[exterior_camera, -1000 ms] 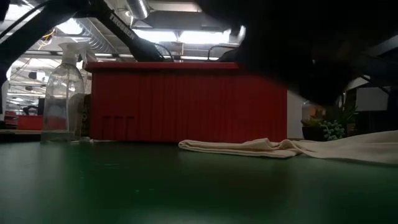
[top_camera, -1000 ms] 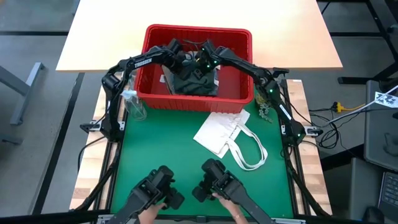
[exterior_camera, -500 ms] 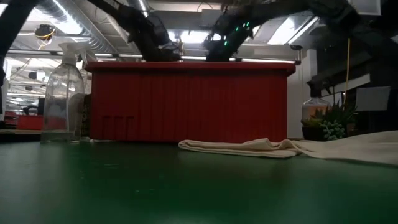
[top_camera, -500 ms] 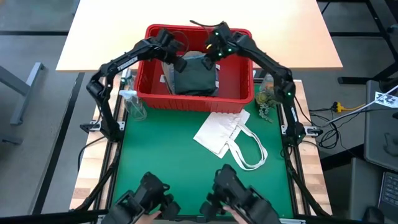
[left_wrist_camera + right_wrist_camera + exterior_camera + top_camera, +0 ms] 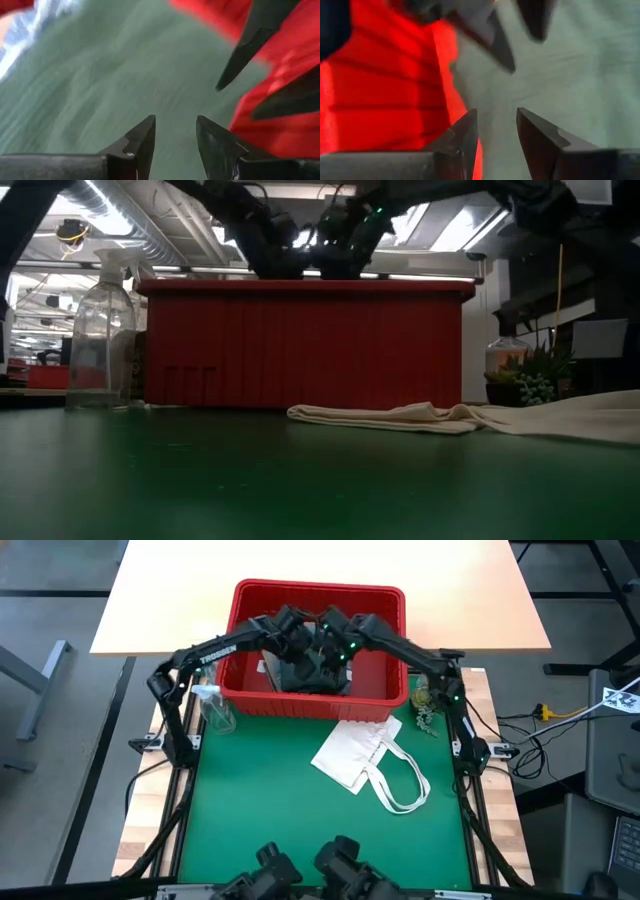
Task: Fold Laundry from Bin
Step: Put all the stacked clothes into the red bin, then return to Home Position
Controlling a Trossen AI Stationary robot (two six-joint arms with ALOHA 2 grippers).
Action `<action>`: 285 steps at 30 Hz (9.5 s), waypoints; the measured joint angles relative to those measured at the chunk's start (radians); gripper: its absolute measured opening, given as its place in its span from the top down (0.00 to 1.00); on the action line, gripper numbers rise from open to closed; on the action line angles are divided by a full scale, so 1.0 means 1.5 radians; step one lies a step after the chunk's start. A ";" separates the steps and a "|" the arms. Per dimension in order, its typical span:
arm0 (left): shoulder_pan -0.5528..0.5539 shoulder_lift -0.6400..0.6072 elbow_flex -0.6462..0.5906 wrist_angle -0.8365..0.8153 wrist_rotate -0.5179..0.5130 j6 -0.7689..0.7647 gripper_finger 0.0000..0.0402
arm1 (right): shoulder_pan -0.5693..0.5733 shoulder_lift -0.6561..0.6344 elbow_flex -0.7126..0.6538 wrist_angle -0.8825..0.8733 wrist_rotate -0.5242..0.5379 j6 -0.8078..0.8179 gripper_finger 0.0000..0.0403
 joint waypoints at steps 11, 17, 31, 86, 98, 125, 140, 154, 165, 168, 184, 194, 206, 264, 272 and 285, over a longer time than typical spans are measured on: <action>0.007 0.133 -0.001 -0.065 -0.074 0.017 0.66 | -0.014 0.135 0.000 -0.036 -0.006 -0.043 0.66; 0.025 0.176 0.002 -0.066 -0.057 0.008 0.66 | -0.024 0.179 0.003 -0.017 -0.017 -0.043 0.66; 0.040 0.091 0.072 -0.166 -0.037 0.005 0.66 | -0.034 0.061 0.000 -0.028 -0.006 -0.043 0.66; 0.055 -0.264 0.198 -0.198 -0.181 0.015 0.66 | -0.086 -0.341 0.001 0.004 0.066 -0.023 0.66; -0.006 -0.489 0.198 -0.250 -0.151 -0.077 0.69 | -0.086 -0.524 0.001 -0.054 0.008 0.060 0.69; -0.054 -0.808 -0.064 -0.359 -0.007 -0.200 0.99 | 0.151 -0.617 -0.043 -0.157 -0.076 0.071 0.98; -0.054 -1.119 -0.652 0.159 0.243 -0.202 0.99 | 0.359 -0.784 -0.657 0.290 -0.015 0.125 0.97; -0.062 -1.228 -0.926 0.397 0.251 -0.248 0.99 | 0.359 -1.096 -1.003 0.479 0.123 0.222 0.97; -0.112 -1.228 -1.098 0.692 0.250 -0.253 0.99 | 0.359 -1.359 -1.276 0.596 0.124 0.294 0.96; -0.130 -1.226 -1.100 0.688 0.238 -0.249 0.99 | 0.359 -1.404 -1.353 0.655 0.123 0.322 0.96; -0.181 -1.223 -1.100 0.683 0.203 -0.213 0.99 | 0.359 -1.446 -1.529 0.748 0.123 0.331 0.96; -0.181 -1.223 -1.100 0.686 0.199 -0.213 0.99 | 0.359 -1.444 -1.529 0.740 0.129 0.373 0.96; -0.181 -1.223 -1.100 0.686 0.199 -0.213 0.99 | 0.359 -1.444 -1.528 0.738 0.129 0.373 0.96; -0.357 -1.229 -1.100 0.686 0.192 -0.213 0.99 | 0.359 -1.483 -1.539 0.767 0.128 0.373 0.96; -0.409 -1.228 -1.100 0.685 0.192 -0.213 0.99 | 0.358 -1.483 -1.539 0.767 0.128 0.373 0.96; -0.414 -1.223 -1.100 0.680 0.188 -0.201 0.99 | 0.358 -1.483 -1.539 0.767 0.128 0.373 0.96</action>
